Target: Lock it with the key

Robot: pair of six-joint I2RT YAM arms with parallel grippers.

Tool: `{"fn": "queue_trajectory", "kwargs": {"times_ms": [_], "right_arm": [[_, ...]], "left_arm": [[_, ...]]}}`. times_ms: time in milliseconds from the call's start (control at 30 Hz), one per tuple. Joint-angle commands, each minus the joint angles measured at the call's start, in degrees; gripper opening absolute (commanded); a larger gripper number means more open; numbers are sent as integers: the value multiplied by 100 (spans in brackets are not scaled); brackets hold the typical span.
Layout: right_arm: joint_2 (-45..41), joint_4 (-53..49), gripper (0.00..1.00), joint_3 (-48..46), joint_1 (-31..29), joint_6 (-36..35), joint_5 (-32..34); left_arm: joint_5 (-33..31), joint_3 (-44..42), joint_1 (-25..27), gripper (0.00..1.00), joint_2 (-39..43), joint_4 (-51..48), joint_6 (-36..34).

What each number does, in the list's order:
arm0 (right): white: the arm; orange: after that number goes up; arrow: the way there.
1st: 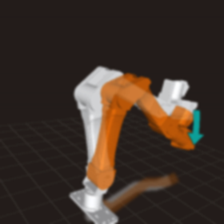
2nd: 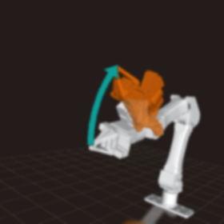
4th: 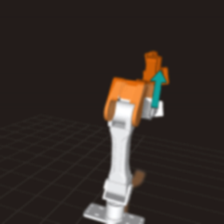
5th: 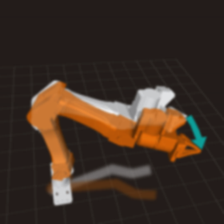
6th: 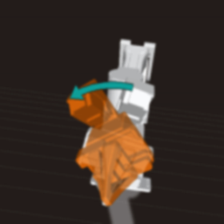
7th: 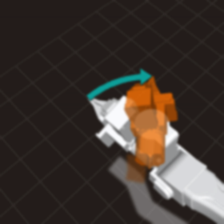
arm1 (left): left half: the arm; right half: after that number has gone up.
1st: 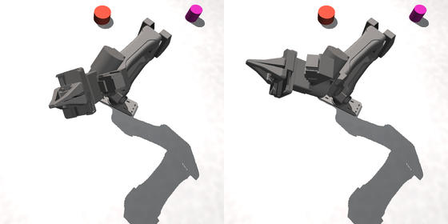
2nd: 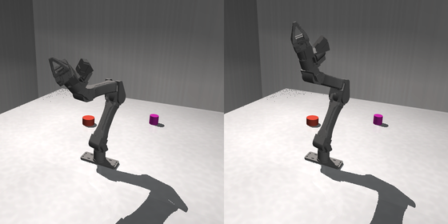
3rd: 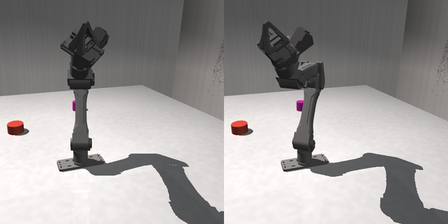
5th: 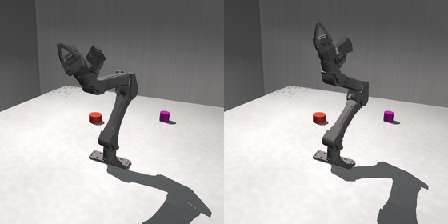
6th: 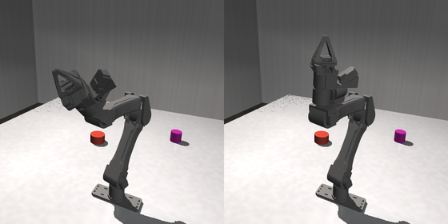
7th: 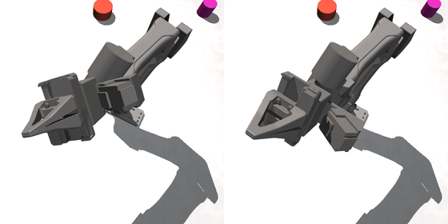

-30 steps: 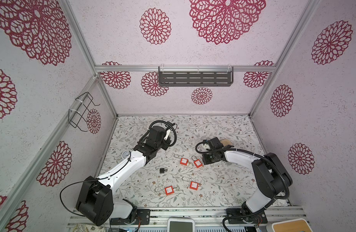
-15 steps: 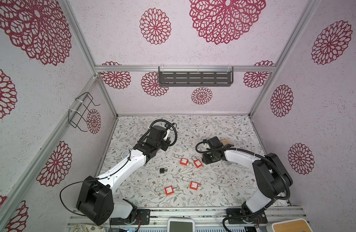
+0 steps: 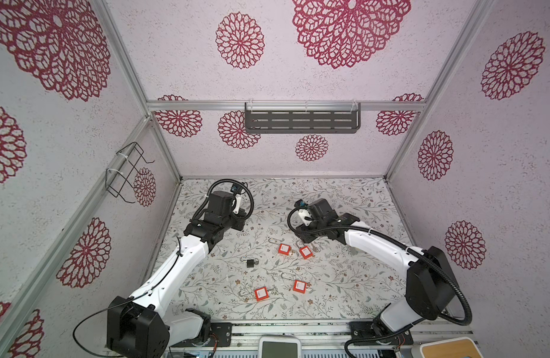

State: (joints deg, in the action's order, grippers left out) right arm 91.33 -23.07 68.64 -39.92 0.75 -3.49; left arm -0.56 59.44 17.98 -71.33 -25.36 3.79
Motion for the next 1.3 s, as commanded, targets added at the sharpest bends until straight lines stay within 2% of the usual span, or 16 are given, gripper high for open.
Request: {"fn": "queue_trajectory", "kwargs": {"times_ms": [0,167,467,967,1267], "right_arm": [[297,-76,57,235,-217,-639,-120],[780,-79,61,484,-376,-1258,-284],[1581,-546,65,1049,-426,-1971,-605],[2279,-919,69,1497,-429,-2114,-549],[2499,-998,63,1509,-425,-2149,-601]], "left_arm": [[923,-196,-274,27,166,-7,407],[1433,-330,-457,26,357,41,577],[1744,-407,-479,26,207,154,579],[2018,-407,-479,24,5,194,525],[2095,-424,-479,22,-56,199,527]]}}
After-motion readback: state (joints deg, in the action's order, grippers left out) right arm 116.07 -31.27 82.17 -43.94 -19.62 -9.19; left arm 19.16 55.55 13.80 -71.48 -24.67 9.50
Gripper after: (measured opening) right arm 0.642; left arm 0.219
